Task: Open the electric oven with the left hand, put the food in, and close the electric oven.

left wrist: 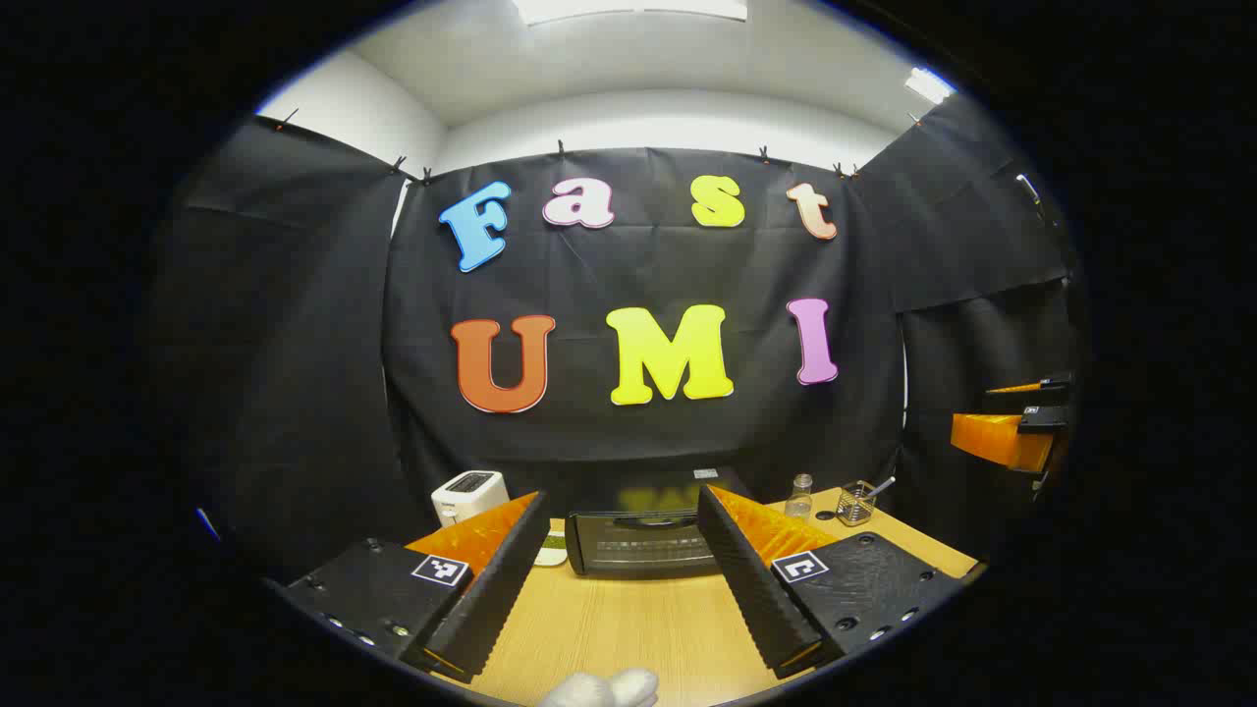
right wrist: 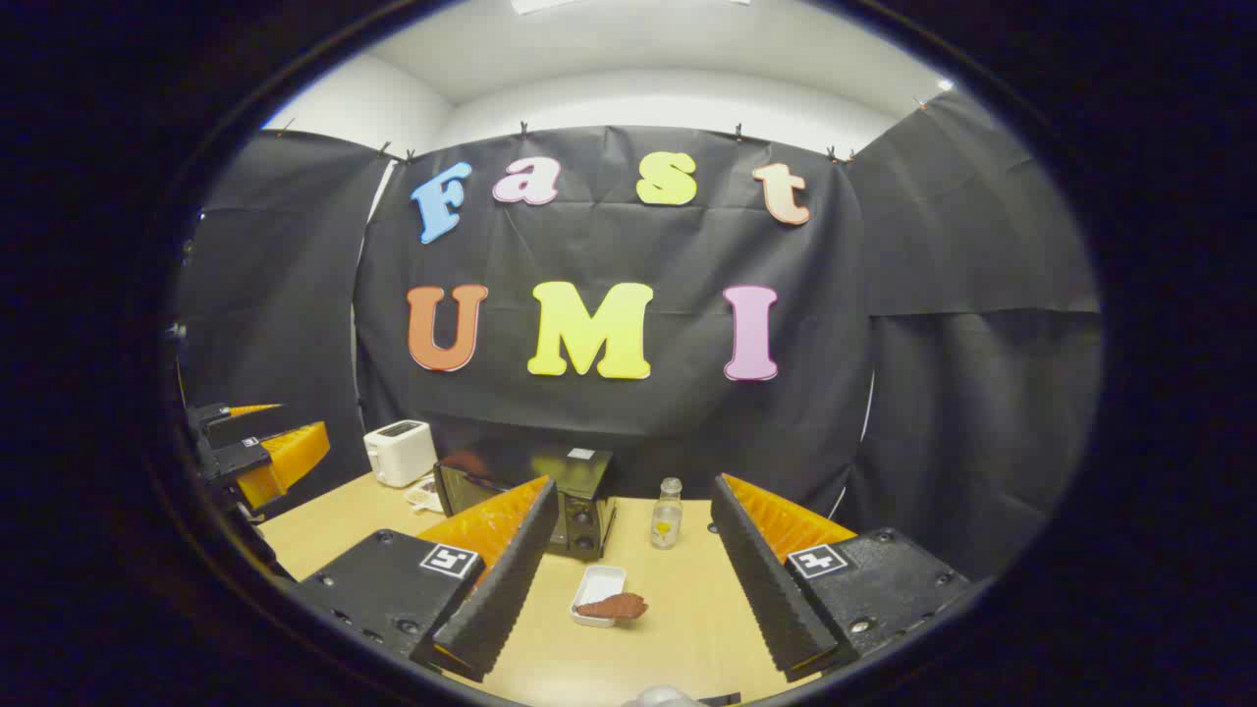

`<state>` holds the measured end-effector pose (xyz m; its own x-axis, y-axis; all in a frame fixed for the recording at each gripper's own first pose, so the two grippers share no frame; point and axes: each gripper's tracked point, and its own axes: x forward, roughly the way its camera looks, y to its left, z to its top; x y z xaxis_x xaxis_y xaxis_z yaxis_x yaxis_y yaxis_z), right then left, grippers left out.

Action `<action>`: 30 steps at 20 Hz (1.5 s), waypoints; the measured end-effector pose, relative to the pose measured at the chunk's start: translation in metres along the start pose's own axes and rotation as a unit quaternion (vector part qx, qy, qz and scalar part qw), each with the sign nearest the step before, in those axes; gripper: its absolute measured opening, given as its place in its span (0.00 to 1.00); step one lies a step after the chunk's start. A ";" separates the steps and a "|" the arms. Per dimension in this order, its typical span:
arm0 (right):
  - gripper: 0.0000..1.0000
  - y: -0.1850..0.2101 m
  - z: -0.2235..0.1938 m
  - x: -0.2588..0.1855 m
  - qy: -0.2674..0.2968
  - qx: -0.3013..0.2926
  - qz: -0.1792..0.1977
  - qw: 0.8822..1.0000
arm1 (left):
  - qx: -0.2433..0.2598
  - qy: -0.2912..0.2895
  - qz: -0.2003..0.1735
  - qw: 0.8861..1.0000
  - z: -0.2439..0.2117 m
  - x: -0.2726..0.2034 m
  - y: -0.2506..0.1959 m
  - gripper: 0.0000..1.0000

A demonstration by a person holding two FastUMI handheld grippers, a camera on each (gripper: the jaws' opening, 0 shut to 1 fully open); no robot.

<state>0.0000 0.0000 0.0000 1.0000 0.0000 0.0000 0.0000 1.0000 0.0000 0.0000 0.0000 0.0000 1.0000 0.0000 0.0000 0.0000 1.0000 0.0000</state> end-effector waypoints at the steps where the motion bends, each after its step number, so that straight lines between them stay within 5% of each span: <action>1: 0.96 -0.003 0.003 0.000 -0.005 0.000 -0.005 1.000 | -0.001 -0.001 -0.003 1.000 0.001 0.000 -0.001 0.96; 18: 0.96 -0.031 -0.012 -0.002 0.009 0.016 -0.054 0.998 | -0.012 0.008 -0.033 0.999 -0.010 0.034 -0.009 0.96; 30: 0.96 -0.040 -0.022 -0.038 0.052 0.035 -0.101 0.993 | -0.035 0.024 -0.044 0.998 -0.061 0.175 -0.025 0.96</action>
<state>-0.0382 -0.0399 -0.0221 0.9743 -0.1965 -0.1105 0.2039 0.9772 0.0599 0.1746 -0.0252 -0.0606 0.9949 -0.0901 -0.0450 0.0867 0.9936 -0.0727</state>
